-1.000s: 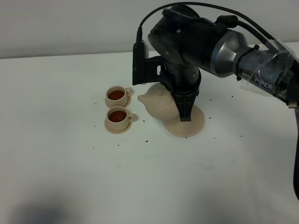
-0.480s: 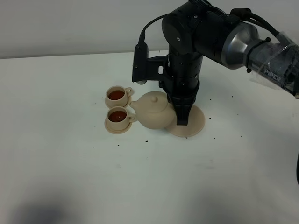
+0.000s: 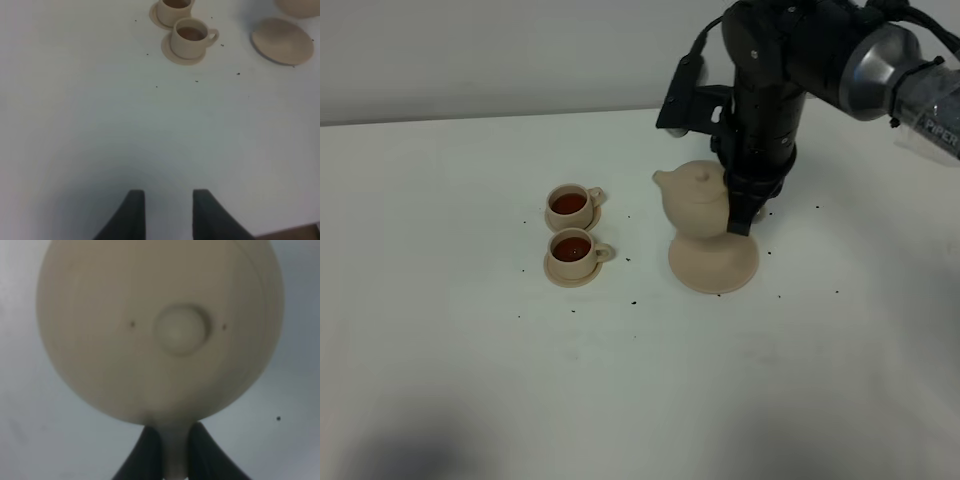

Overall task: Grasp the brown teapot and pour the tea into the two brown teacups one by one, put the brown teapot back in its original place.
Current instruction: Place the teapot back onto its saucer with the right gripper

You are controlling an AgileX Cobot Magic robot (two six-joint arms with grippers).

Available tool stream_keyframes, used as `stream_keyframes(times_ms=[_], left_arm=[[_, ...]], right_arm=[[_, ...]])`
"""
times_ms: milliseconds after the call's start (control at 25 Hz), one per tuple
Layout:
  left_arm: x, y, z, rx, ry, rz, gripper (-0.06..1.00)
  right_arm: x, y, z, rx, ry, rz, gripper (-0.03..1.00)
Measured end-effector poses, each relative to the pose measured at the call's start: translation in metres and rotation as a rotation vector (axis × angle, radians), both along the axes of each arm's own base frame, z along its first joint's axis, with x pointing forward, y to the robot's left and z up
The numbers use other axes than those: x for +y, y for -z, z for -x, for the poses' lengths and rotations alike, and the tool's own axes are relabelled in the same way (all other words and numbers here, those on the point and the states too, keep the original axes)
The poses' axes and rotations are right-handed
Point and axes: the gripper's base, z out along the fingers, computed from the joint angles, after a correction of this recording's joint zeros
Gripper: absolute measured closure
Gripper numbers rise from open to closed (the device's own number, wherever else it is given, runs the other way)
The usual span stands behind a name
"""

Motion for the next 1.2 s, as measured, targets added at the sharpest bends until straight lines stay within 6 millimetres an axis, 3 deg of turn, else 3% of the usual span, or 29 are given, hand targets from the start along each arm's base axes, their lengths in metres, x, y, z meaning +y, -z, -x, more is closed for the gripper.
stream_keyframes(times_ms=[200, 440, 840, 1200], left_arm=[[0.000, 0.000, 0.000, 0.000, 0.000, 0.000, 0.69], [0.000, 0.000, 0.000, 0.000, 0.000, 0.000, 0.69], [0.000, 0.000, 0.000, 0.000, 0.000, 0.000, 0.69], [0.000, 0.000, 0.000, 0.000, 0.000, 0.000, 0.69]], right_arm=[[-0.014, 0.012, -0.009, -0.003, 0.112, -0.020, 0.86], [-0.018, 0.046, -0.004, 0.010, 0.153, -0.029, 0.86], [-0.021, 0.076, 0.004, 0.020, 0.198, -0.071, 0.86], [-0.022, 0.080, 0.006, 0.034, 0.223, -0.080, 0.86]])
